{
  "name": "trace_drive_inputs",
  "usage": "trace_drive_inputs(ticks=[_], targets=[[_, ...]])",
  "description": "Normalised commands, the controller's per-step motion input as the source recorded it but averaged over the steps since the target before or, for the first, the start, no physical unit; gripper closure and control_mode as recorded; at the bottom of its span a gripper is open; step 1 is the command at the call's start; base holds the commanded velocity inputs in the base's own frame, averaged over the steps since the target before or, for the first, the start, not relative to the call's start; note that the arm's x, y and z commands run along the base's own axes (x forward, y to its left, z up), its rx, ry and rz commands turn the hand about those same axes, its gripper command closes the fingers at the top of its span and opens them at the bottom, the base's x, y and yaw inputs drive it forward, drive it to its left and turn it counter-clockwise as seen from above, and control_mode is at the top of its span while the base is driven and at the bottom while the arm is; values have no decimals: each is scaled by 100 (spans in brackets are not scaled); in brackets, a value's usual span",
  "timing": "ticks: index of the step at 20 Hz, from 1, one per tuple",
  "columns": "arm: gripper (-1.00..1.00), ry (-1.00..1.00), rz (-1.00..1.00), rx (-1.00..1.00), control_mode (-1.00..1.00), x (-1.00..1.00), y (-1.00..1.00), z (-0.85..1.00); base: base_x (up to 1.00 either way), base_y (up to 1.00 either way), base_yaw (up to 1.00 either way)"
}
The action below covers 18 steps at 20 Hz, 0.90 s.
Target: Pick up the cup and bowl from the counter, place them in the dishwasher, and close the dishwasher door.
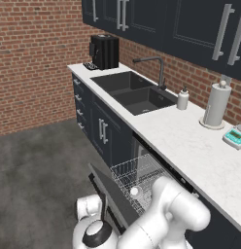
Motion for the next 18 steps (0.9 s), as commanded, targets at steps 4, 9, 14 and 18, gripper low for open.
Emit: trace_drive_inputs(ticks=[4, 9, 14, 18], targets=[[-100, 12, -77, 23, -100, 0, 22, 0, 0, 0, 0], [-100, 11, -76, 23, -100, 0, 24, 3, 0, 0, 0], [-100, 8, -73, 23, -100, 0, 31, 17, 0, 0, 0], [-100, 6, -74, 18, -100, 0, 34, 15, 0, 0, 0]])
